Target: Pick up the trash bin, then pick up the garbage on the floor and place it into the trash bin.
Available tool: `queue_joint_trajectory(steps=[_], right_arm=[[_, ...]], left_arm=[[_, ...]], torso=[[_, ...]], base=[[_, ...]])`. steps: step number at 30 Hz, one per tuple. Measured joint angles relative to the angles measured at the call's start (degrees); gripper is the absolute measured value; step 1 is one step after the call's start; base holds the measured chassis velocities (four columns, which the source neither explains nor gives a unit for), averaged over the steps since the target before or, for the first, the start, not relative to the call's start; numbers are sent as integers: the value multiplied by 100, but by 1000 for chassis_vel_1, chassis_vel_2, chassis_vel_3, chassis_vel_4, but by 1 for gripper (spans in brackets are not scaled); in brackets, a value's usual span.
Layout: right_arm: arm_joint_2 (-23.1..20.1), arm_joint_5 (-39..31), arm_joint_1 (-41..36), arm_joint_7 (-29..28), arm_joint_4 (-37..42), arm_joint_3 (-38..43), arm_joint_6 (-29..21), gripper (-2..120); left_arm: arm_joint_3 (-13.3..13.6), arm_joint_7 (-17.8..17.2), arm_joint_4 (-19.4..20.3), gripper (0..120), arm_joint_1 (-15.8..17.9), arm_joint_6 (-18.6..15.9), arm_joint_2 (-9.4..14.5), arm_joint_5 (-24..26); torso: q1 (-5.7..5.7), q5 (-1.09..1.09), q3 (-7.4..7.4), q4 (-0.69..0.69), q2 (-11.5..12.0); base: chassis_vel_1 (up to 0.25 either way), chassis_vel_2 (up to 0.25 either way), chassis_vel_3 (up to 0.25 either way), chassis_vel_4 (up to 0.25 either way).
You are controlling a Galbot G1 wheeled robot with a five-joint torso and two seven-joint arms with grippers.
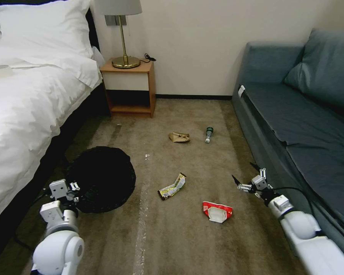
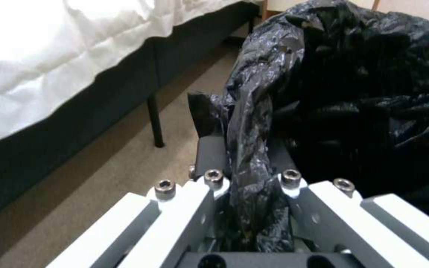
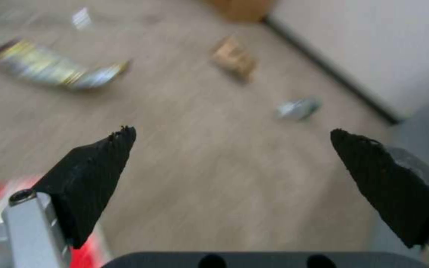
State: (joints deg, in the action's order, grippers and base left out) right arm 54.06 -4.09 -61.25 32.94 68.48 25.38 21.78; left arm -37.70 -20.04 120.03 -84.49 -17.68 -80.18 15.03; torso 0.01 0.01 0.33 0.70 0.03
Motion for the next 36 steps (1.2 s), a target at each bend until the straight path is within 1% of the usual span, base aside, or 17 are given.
queue_joint_trajectory(steps=[1,2,3,4,6,8,10,11,13,16,25,29,30,31,33,35,36], right_arm=[[-39,-29,94,306,-247,-78,4,100],[-39,-29,94,306,-247,-78,4,100],[-58,-98,181,623,-475,-168,10,100],[-58,-98,181,623,-475,-168,10,100],[-65,-151,237,1014,-605,-226,-16,100],[-66,-155,250,1129,-627,-241,-19,100],[-59,-138,337,1581,-744,-317,1,100],[-59,-138,337,1581,-744,-317,1,100],[-14,-94,468,1835,-924,-417,124,100],[67,-15,650,2037,-1164,-538,283,100],[286,93,981,2390,-1476,-887,405,100],[447,283,1216,2498,-1857,-1059,587,100],[447,283,1216,2498,-1857,-1059,587,100],[527,372,1334,2490,-2052,-1087,679,100],[622,486,1459,2376,-2244,-1110,761,100],[857,809,1708,2180,-2568,-1093,841,100],[857,809,1708,2180,-2568,-1093,841,100]], left_arm=[[32,0,0,4,6,-1,-43,-45],[32,0,0,4,6,-1,-43,-45],[48,1,0,4,17,-3,-93,-93],[48,1,0,4,17,-3,-93,-93],[51,0,0,4,20,-3,-136,-133],[51,0,0,4,20,-3,-147,-143],[38,-1,12,4,6,-3,-184,-173],[38,-1,12,4,6,-3,-184,-173],[24,-1,43,4,-16,-2,-200,-183],[9,-1,84,4,-32,-1,-203,-188],[-6,-4,117,4,-51,2,-225,-201],[-13,-6,150,4,-68,16,-252,-209],[-13,-6,150,4,-68,16,-252,-209],[-20,-5,168,4,-80,23,-261,-212],[-25,-7,190,4,-98,29,-273,-218],[-26,-7,233,4,-127,36,-293,-235],[-26,-7,233,4,-127,36,-293,-235]], torso=[[0,0,0,0,0],[0,0,0,0,0],[0,1,0,0,0],[0,1,0,0,0],[0,0,0,0,0],[0,0,-1,0,0],[0,-1,-1,-1,0],[0,-1,-1,-1,0],[0,-2,-1,-1,0],[0,-1,-1,-1,0],[0,-2,-1,-2,0],[0,-3,0,0,0],[0,-3,0,0,0],[0,-2,0,0,0],[0,-3,-1,0,0],[0,-3,0,0,0],[0,-3,0,0,0]], base=[[0,0,0,0],[0,0,0,0],[0,0,0,0],[0,0,0,0],[0,0,0,0],[0,0,0,0],[0,0,0,0],[0,0,0,0],[0,0,0,0],[0,0,0,0],[0,0,0,0],[0,0,0,0],[0,0,0,0],[0,0,0,0],[0,0,0,0],[0,0,0,0],[0,0,0,0]])
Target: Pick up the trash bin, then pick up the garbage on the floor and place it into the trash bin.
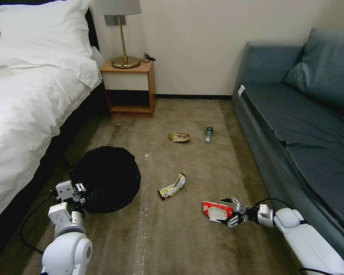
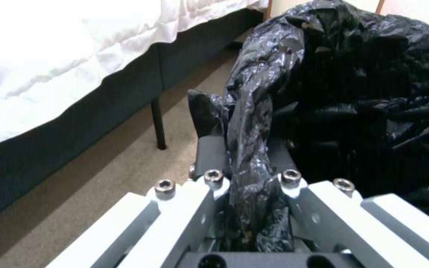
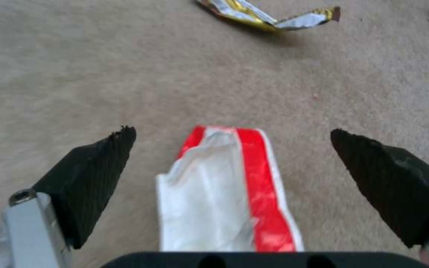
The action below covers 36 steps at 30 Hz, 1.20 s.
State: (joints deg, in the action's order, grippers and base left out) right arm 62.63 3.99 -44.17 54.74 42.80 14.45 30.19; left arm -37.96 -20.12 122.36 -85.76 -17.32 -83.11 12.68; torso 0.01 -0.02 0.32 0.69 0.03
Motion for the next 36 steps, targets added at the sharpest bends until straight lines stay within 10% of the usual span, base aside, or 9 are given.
queue_joint_trajectory(steps=[22,36], right_arm=[[605,1143,599,118,-1248,517,281,100],[565,1244,413,64,-1331,812,223,50]], left_arm=[[-112,-16,305,4,-176,23,-24,-6],[-130,-24,473,4,-211,25,31,38]], torso=[[0,2,0,-2,0],[0,1,-1,0,0]], base=[[0,0,0,0],[0,0,0,0]])
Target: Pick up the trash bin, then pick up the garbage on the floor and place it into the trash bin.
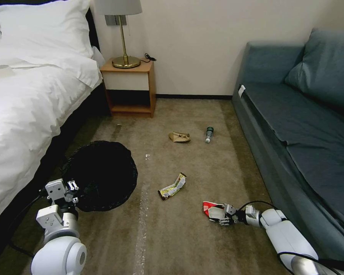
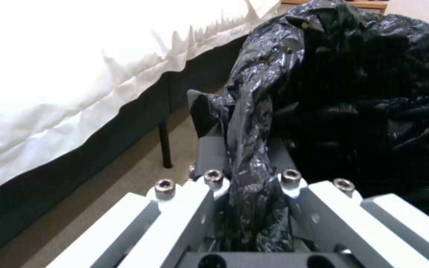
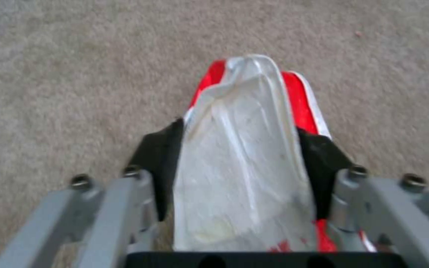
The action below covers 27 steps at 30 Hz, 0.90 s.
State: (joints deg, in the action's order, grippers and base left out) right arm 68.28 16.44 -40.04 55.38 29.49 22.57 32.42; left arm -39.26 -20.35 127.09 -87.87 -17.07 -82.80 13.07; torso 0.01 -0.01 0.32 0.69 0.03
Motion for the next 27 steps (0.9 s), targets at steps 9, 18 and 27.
queue_joint_trajectory(steps=[9,18,27], right_arm=[[-55,-16,-94,-36,46,124,1,19],[-24,-25,-100,-41,64,166,17,0],[14,-222,-191,-64,155,226,90,0]], left_arm=[[64,-65,-121,4,38,0,-37,70],[88,-79,-174,4,29,5,-92,82],[95,-83,-231,4,-28,70,-212,84]], torso=[[0,0,0,0,0],[0,0,0,0,0],[0,0,0,1,0]], base=[[0,0,0,0],[0,0,0,0],[0,0,0,0]])
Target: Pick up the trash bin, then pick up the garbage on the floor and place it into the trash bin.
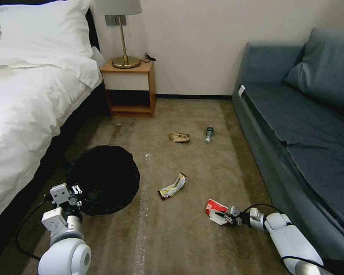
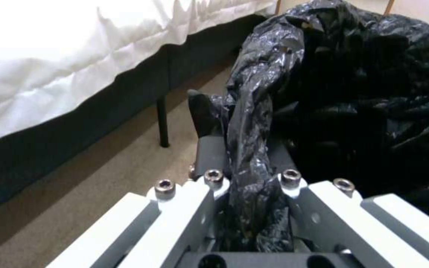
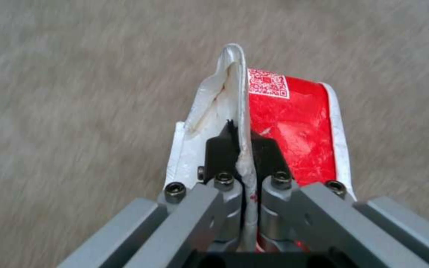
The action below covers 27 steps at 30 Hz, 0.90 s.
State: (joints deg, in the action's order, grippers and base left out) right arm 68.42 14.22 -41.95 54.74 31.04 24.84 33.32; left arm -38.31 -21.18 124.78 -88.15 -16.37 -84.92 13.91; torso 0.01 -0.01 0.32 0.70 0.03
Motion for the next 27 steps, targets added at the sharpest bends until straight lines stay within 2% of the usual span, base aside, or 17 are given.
queue_joint_trajectory(steps=[2,3,4,8,10,11,13,14,16,20,22,27], right_arm=[[68,-510,-11,-46,168,-22,15,0],[68,-510,-11,-46,168,-22,15,0],[90,-913,-38,-93,426,-112,-1,0],[96,-1340,-90,-284,894,-302,-69,0],[129,-1733,-133,-724,1541,-598,-138,0],[129,-1733,-133,-724,1541,-598,-138,0],[186,-1996,-188,-1290,2223,-930,-219,0],[186,-1996,-188,-1290,2223,-930,-219,0],[216,-2147,-303,-1913,2938,-1358,-417,0],[220,-2182,-363,-2275,3354,-1625,-492,0],[216,-2264,-485,-2879,4198,-2148,-701,0],[216,-2423,-524,-3370,4942,-2674,-983,0]], left_arm=[[0,1,-118,4,38,8,-5,0],[0,1,-118,4,38,8,-5,0],[-6,1,-204,4,64,28,-10,0],[-7,1,-296,4,81,44,-16,0],[-2,4,-356,4,100,50,-17,0],[-2,4,-356,4,100,50,-17,0],[23,6,-420,4,137,53,-19,2],[23,6,-420,4,137,53,-19,2],[59,13,-481,4,185,58,-35,3],[86,18,-499,4,204,59,-42,-1],[114,25,-532,4,228,60,-50,-13],[134,24,-565,4,236,64,-59,-32]], torso=[[0,0,0,-1,0],[0,0,0,-1,0],[0,0,0,-2,0],[0,-1,0,-2,0],[0,-1,0,-2,0],[0,-1,0,-2,0],[0,-2,0,-3,0],[0,-2,0,-3,0],[0,-2,0,-2,0],[0,-1,0,-2,0],[0,-1,0,-1,0],[0,-1,0,-2,0]], base=[[0,0,0,0],[0,0,0,0],[0,0,0,0],[0,0,0,0],[0,0,0,0],[0,0,0,0],[0,0,0,0],[0,0,0,0],[0,0,0,0],[0,0,0,0],[0,0,0,0],[0,0,0,0]])
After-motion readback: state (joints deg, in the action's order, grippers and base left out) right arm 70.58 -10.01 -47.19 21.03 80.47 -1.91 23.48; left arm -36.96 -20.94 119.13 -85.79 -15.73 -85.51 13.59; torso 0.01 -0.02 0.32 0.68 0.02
